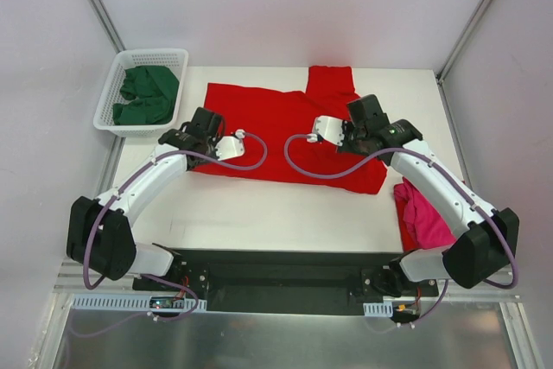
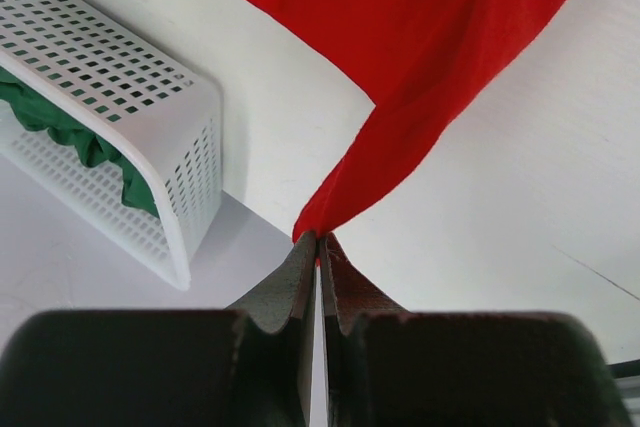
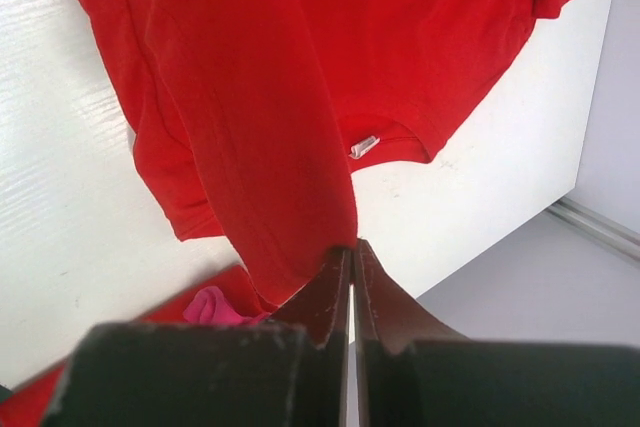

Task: Fold and stack the t-shirts
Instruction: Fold the flattened tshirt in 1/3 of the way

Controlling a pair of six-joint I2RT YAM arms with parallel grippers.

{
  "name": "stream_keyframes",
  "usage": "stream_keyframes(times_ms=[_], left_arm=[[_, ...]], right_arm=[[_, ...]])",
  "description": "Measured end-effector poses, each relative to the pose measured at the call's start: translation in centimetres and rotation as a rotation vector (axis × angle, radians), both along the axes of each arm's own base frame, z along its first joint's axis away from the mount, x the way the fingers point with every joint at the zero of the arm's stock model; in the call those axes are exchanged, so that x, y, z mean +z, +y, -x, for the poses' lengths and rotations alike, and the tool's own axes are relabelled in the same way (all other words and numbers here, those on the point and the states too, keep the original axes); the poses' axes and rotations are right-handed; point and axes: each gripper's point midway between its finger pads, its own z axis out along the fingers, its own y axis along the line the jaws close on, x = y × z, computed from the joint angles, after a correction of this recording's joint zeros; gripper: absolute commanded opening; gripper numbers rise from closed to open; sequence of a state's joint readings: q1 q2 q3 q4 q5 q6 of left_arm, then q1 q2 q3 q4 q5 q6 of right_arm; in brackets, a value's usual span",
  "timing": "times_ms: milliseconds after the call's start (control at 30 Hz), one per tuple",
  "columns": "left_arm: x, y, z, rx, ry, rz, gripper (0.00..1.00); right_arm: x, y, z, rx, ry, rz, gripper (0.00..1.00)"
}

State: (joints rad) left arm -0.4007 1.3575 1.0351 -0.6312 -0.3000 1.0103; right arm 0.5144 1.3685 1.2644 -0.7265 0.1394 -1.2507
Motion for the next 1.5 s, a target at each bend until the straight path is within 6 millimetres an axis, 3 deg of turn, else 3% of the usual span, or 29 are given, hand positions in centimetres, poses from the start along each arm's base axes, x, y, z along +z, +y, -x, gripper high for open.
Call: stream_keyframes(times_ms=[767,1500], left_arm=[[0.3,-1.0,-3.3,-0.056,-0.018,-0.045,0.00],[0.4,-1.7,-6.4,-0.076,-0.030,-0.063,0.00]], right_arm=[[0.0,-0.6,-0.1,-0.018,-0.006,0.021,0.01],[0.2,-2.0,-2.3,-0.067,-0.032,0.054,0.01]])
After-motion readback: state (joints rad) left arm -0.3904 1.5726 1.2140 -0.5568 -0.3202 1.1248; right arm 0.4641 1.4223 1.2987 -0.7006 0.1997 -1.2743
